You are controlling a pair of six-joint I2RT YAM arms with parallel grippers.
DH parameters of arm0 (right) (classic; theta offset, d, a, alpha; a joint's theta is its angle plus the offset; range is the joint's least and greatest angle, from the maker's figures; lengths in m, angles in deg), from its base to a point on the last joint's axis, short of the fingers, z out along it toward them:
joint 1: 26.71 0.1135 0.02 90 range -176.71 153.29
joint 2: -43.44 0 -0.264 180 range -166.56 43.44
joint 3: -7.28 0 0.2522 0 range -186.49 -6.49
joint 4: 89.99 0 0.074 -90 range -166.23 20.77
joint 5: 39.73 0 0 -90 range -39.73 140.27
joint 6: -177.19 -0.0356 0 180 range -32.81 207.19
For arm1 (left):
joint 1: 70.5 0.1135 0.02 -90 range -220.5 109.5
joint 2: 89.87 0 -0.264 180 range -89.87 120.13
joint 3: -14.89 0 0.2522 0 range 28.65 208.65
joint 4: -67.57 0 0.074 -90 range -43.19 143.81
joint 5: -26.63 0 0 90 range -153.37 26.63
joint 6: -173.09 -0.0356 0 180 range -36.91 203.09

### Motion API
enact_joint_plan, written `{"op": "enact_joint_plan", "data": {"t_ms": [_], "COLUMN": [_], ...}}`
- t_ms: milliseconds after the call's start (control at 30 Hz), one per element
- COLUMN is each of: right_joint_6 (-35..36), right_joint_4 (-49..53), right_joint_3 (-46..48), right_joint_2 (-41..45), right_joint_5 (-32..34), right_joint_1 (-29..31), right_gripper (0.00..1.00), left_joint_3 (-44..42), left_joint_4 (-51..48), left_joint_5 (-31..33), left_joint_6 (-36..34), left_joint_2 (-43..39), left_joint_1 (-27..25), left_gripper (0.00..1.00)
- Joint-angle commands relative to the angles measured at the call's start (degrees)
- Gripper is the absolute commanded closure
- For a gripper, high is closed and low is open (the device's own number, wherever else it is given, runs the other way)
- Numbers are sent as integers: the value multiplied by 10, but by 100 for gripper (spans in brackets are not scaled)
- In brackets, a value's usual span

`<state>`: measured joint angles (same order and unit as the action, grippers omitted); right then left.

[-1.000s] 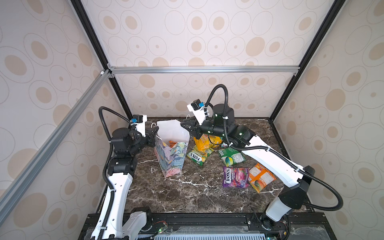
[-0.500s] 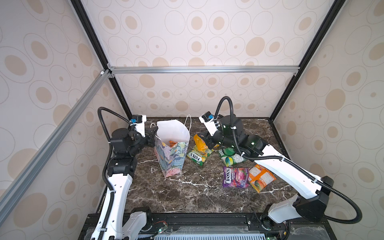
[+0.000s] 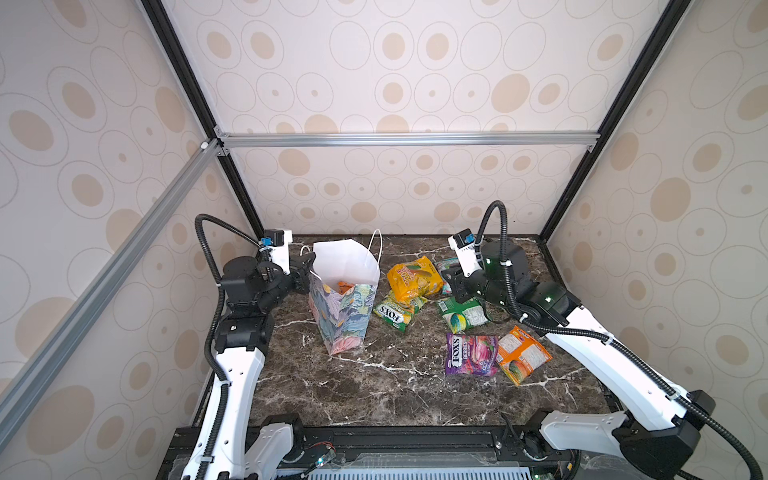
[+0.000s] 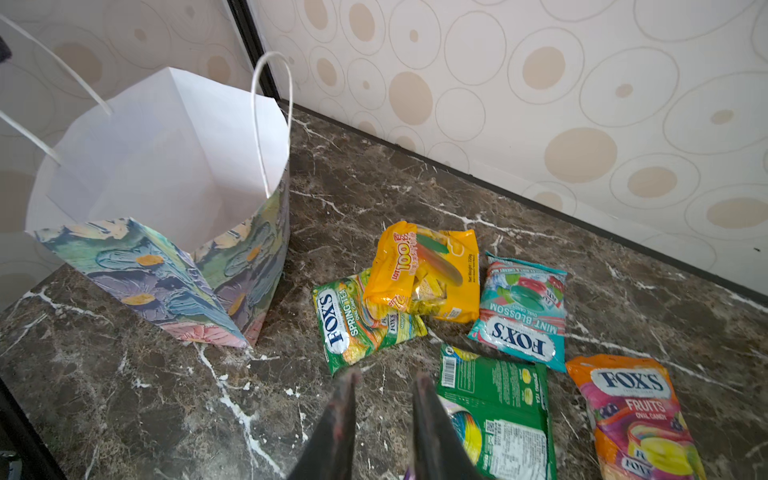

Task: Place the snacks into the paper bag
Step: 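Withdraw the right gripper from the bag toward the purple berries packet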

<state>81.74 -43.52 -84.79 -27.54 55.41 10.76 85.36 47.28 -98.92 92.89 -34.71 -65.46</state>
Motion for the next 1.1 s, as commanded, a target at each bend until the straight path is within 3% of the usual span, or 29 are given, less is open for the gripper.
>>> {"op": "enact_joint_plan", "data": {"t_ms": [0, 133, 367, 667, 733, 1067], "right_joint_6": [-29, -70, -120, -162, -179, -236], "right_joint_4": [50, 107, 142, 176, 177, 126], "right_joint_3": [9, 12, 70, 119, 139, 259], "right_joint_2": [2, -8, 10, 29, 35, 89], "right_joint_5": [11, 57, 18, 36, 35, 59], "right_joint_1": [-13, -40, -118, -162, -172, -211], "right_gripper": [73, 72, 72, 69, 65, 63], "left_joint_3": [2, 2, 3, 2, 3, 3], "left_joint_4": [3, 3, 1, 2, -1, 1], "left_joint_5": [0, 2, 8, 11, 6, 4], "left_joint_6": [-15, -15, -16, -18, -17, -18], "left_joint_2": [-9, -11, -8, -7, -4, -6], "left_joint_1": [6, 6, 6, 6, 7, 6], "left_gripper": [100, 100, 100, 100, 100, 100]}}
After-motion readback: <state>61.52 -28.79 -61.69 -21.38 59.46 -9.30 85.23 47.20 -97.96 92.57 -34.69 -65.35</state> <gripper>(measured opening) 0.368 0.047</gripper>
